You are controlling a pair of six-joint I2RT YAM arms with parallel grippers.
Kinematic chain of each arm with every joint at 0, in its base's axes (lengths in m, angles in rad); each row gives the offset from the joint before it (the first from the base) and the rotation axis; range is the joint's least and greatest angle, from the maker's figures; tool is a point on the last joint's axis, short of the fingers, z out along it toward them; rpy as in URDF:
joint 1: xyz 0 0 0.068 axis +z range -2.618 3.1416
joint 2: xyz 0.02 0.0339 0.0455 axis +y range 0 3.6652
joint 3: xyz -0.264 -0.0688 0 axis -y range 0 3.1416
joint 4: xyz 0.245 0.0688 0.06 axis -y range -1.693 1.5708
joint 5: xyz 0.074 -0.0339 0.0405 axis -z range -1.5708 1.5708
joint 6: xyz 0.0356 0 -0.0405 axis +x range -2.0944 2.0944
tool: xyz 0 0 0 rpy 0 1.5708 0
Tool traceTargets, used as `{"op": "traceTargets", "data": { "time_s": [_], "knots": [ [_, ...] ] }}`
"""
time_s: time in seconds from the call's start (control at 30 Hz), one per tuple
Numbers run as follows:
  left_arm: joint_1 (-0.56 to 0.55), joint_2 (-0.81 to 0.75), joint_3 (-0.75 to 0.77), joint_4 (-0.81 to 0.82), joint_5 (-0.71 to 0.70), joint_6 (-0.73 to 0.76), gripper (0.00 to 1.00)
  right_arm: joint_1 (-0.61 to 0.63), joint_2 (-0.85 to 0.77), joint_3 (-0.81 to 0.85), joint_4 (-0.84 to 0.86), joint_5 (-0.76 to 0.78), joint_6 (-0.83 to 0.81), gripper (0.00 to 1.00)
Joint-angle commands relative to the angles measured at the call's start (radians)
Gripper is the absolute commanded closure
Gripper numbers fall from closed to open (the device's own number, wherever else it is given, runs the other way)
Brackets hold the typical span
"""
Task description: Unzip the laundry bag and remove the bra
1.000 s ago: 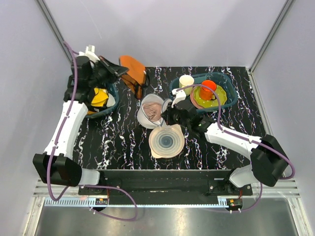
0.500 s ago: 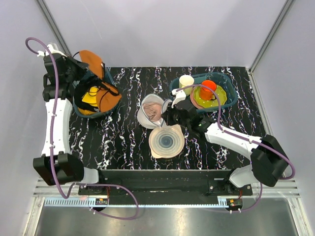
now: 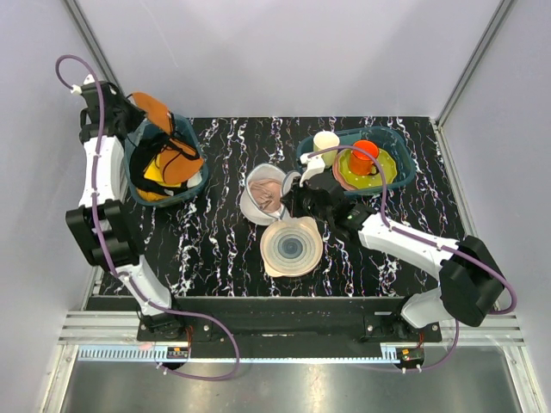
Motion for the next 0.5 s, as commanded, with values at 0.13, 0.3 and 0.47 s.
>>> {"op": "traceTargets", "data": {
  "time_s": [0.13, 0.3, 0.47],
  "knots": [
    [0.016, 0.223, 0.204, -0.103, -0.080, 0.038, 1.00, 0.004, 0.008, 0.042, 0.021, 0.002, -0.027, 1.00],
    [0.016, 0.260, 0.048, -0.078, -0.156, 0.009, 1.00, 0.004, 0.033, 0.048, 0.015, -0.019, -0.021, 1.00],
    [0.016, 0.279, -0.037, -0.062, -0.197, -0.017, 1.00, 0.004, 0.040, 0.046, 0.017, -0.029, -0.015, 1.00]
  ]
}}
